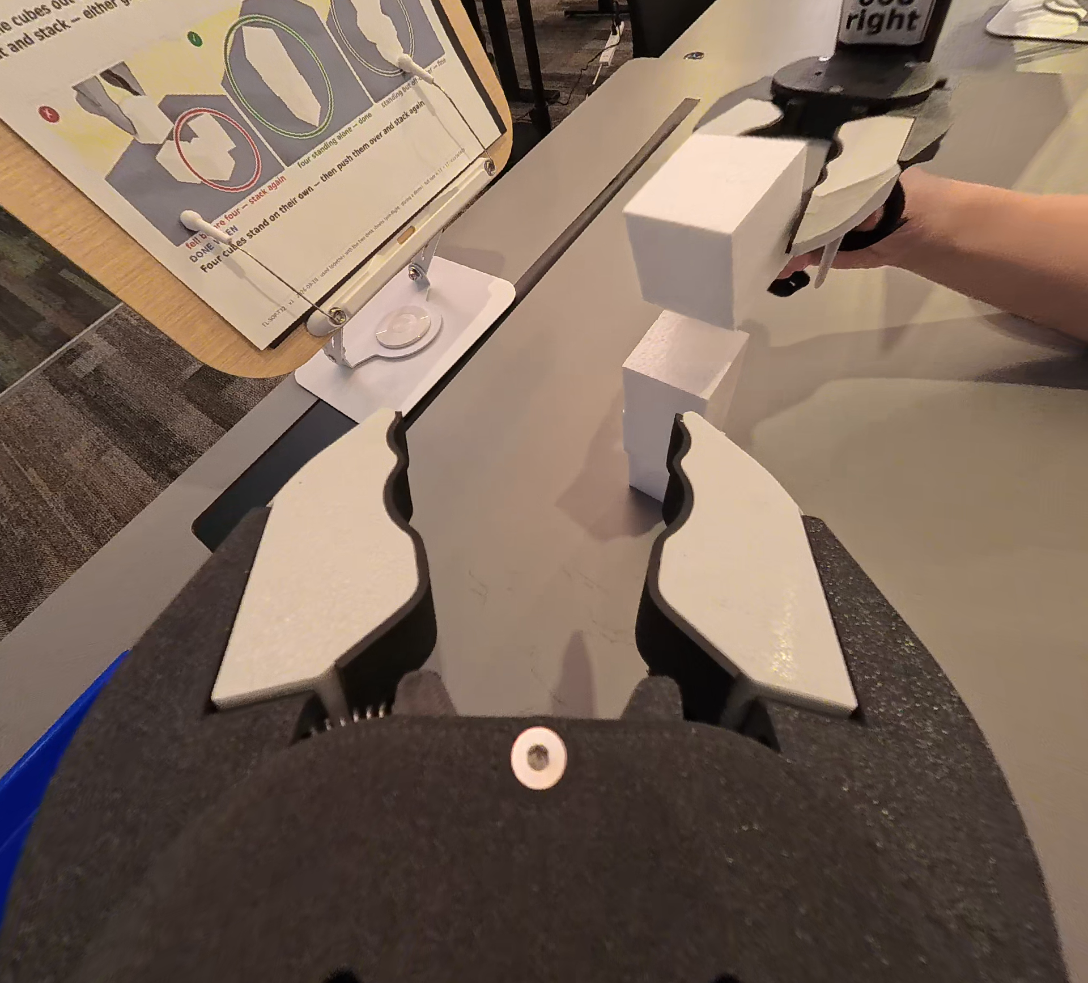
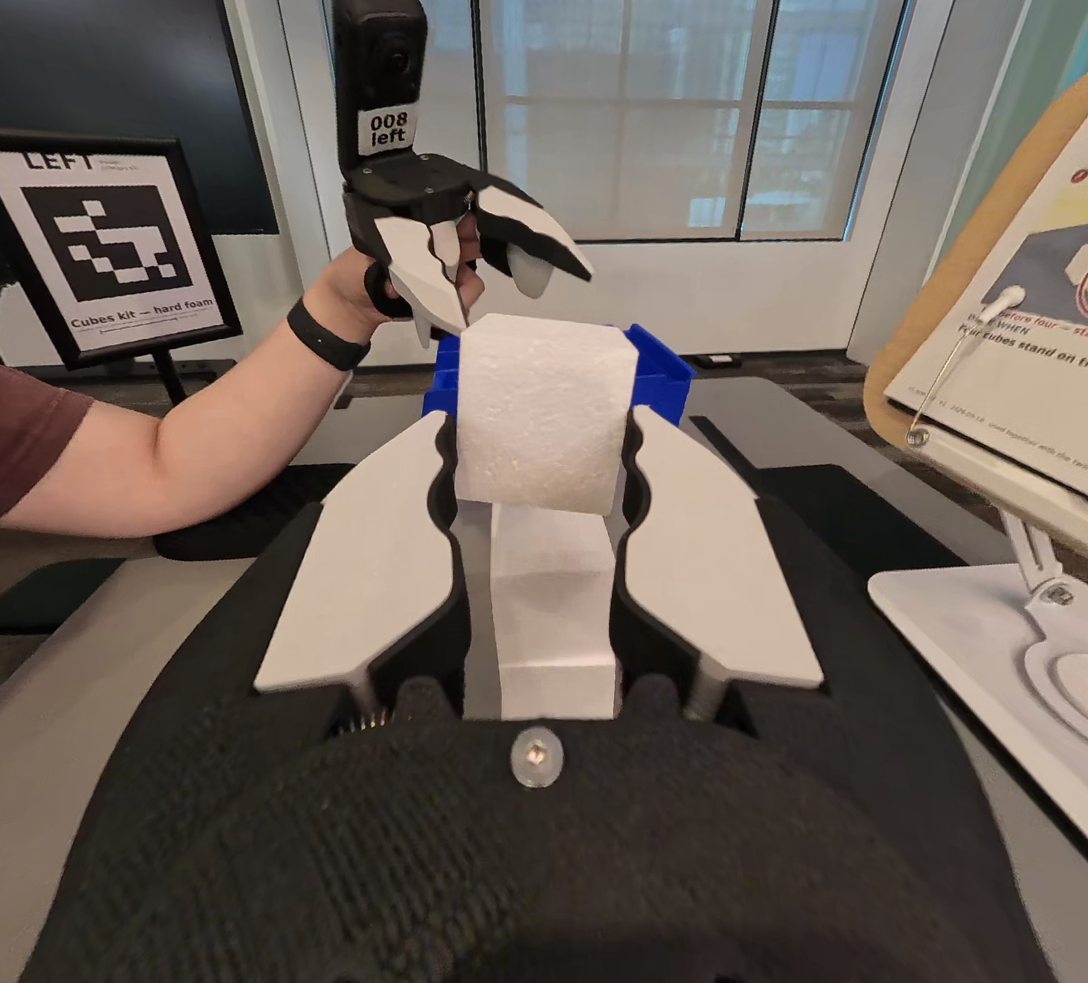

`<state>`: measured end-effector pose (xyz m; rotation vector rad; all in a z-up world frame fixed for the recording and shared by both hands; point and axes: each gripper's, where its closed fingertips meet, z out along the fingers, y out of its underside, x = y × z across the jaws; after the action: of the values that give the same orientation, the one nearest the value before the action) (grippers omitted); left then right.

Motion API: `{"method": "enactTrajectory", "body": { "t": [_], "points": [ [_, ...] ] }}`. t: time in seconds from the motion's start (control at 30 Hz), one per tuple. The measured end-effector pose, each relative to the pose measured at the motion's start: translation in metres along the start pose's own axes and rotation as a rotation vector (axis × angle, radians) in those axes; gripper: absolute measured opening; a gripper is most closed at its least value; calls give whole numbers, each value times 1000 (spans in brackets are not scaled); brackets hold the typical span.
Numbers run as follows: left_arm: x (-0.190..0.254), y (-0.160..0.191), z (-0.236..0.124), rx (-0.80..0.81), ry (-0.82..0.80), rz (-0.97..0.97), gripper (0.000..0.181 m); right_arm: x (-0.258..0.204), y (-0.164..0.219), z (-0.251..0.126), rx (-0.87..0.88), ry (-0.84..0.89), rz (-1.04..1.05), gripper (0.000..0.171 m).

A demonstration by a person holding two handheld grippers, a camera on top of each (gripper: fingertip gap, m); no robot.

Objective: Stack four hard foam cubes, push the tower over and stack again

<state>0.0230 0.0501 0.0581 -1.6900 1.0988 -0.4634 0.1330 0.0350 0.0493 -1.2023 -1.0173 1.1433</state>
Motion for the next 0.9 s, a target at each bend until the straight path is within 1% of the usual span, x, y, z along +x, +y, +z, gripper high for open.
{"method": "enactTrajectory", "body": {
  "t": [0.17,0.3,0.67,0.7,0.8,0.9],
  "points": [
    [0,1,1,-5,2,1,84,2,12,3,-7,-24,23,55],
    [1,2,2,-8,7,-2,84,0,22,8,-40,-23,-29,55],
    [2,4,4,-20,10,2,86,5,39,7,-76,-6,-74,55],
    [2,4,4,-21,11,2,87,4,38,6,-74,-17,-73,61],
    [3,6,3,-36,14,0,86,-1,28,1,-53,-41,-67,84],
    [5,12,2,-82,17,0,84,2,7,-13,-24,-22,-65,89]
  ]
}}
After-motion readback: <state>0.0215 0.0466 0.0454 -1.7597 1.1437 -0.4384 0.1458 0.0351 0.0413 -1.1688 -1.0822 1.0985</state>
